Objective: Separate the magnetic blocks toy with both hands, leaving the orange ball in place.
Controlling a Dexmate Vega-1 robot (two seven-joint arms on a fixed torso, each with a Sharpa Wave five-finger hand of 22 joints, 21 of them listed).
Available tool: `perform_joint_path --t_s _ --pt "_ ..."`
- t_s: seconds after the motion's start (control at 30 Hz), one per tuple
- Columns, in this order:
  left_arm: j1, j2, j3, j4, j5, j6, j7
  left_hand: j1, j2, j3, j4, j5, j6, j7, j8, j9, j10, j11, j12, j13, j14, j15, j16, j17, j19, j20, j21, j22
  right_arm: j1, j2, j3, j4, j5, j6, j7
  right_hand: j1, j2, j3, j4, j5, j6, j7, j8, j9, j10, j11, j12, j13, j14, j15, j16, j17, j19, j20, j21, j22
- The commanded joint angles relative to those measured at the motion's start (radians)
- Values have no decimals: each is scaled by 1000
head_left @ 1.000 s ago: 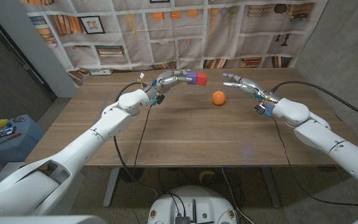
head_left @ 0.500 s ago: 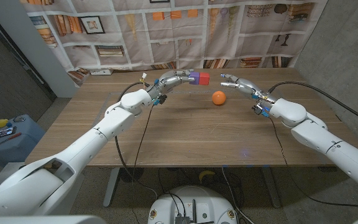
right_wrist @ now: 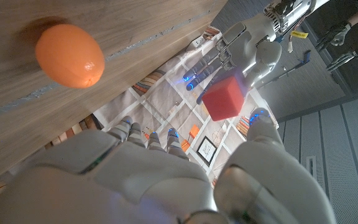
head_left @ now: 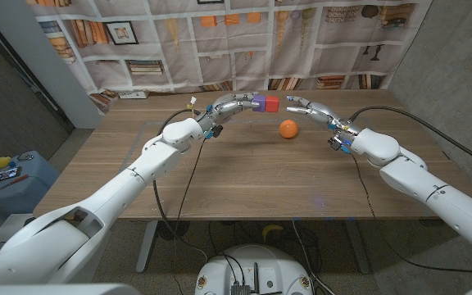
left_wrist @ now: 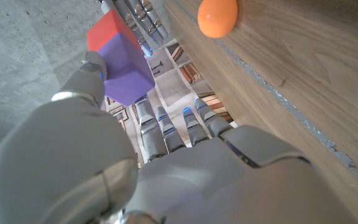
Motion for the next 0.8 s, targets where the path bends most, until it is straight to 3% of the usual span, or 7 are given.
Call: perform_joint_path --t_s 0.03,0.5,0.8 --pt "-14 -21 11 29 2 -9 -10 42 51 -4 -1 4 254 -15 8 27 -3 4 2 3 1 -50 5 2 -2 6 5 5 -2 12 -9 -26 -29 -16 -29 -5 -4 -1 4 -4 -4 3 4 3 -130 6 8 3 -133 8 6 3 -4 4 5 1" --pt "-19 -35 18 45 3 -14 -13 45 54 -11 -3 5 260 -14 7 29 -2 3 2 3 2 -51 5 2 -1 7 6 6 -11 16 -12 -64 -58 -58 -75 -5 -2 2 4 -6 22 -4 21 12 -103 8 24 4 -113 6 18 5 21 -2 14 1" --pt "-20 -39 20 49 0 -15 -18 49 54 -14 -4 5 265 -15 7 29 -1 1 2 3 2 -53 5 2 0 6 6 6 -11 33 -13 -51 -59 -50 -93 15 12 17 -3 1 49 -10 37 19 -86 7 33 4 -100 0 24 6 43 -11 19 1"
